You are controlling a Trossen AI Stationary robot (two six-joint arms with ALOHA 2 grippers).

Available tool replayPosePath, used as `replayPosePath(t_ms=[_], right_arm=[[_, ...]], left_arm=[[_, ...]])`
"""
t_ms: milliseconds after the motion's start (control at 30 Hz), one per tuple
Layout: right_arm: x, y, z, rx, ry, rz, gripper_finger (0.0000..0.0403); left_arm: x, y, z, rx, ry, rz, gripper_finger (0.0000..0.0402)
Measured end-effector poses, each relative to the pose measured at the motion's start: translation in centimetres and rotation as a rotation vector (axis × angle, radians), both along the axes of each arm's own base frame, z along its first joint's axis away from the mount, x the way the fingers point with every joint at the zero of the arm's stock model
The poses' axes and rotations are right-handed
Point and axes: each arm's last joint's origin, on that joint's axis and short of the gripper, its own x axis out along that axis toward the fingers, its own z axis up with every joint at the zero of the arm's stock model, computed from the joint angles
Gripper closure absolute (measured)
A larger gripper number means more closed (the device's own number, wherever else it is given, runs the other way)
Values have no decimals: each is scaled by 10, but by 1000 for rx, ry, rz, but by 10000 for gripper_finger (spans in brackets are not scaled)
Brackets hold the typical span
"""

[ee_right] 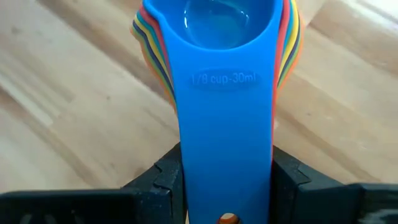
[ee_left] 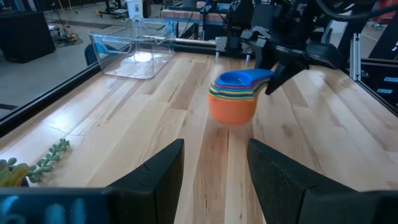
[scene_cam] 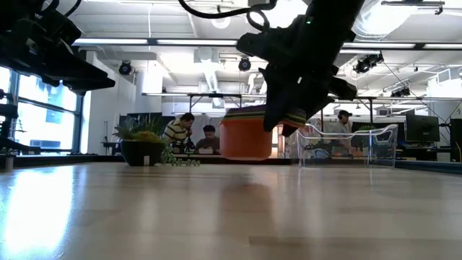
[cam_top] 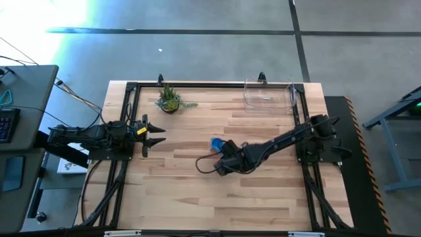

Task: Nest measuring cups in basket
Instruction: Put the stacked measuring cups into the transparent bin

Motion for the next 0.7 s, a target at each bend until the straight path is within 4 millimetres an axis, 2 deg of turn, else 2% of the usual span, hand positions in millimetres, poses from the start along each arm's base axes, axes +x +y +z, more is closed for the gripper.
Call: replayPosePath(t_ms=[467,700], right_arm=[[-10,-32,21,-44,3,-165,275],[-20,-54,35,-69,34,-223,275]], left_arm=[[0,0,0,0,0,0,234],[0,0,0,0,0,0,234]])
